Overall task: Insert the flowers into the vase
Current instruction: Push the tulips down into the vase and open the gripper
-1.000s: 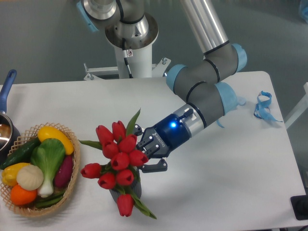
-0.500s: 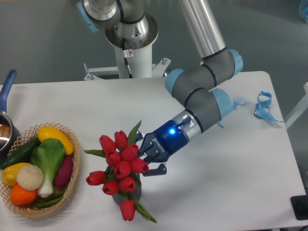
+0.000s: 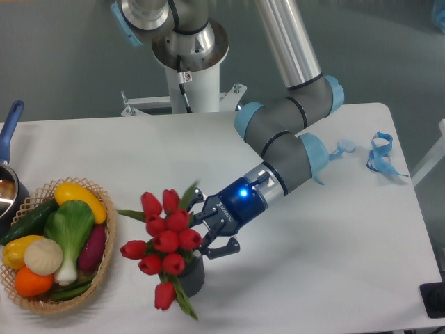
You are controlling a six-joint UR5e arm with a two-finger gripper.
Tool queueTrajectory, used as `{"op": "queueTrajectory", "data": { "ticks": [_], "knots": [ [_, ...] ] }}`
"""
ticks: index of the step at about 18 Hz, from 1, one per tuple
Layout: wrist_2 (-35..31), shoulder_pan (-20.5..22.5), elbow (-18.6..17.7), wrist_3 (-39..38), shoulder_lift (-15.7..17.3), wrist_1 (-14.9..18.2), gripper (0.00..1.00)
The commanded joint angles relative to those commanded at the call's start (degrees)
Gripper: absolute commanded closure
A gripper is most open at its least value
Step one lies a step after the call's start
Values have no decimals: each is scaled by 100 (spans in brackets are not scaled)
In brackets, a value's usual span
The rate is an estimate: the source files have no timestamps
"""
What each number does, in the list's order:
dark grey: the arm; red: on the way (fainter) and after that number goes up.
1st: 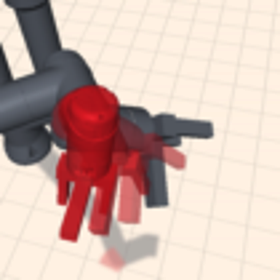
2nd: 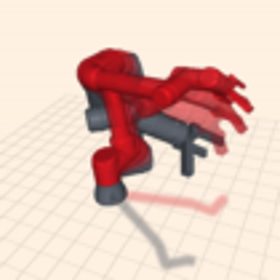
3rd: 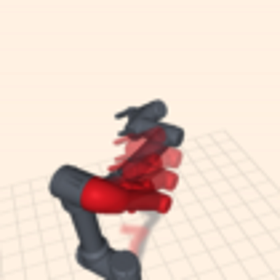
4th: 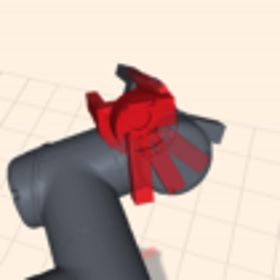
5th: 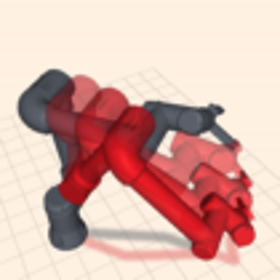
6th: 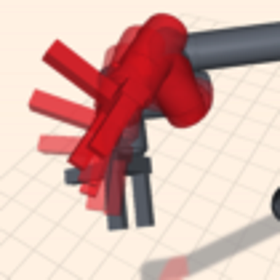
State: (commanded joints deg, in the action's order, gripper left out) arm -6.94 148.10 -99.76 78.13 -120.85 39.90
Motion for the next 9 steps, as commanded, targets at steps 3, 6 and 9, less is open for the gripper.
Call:
{"op": "queueTrajectory", "data": {
  "ticks": [3,6,9],
  "knots": [
    [-297,0,0,-9,96,0,0],
    [-789,26,26,17,184,-9,0],
    [-1448,166,9,18,482,-18,0]
  ]
}}
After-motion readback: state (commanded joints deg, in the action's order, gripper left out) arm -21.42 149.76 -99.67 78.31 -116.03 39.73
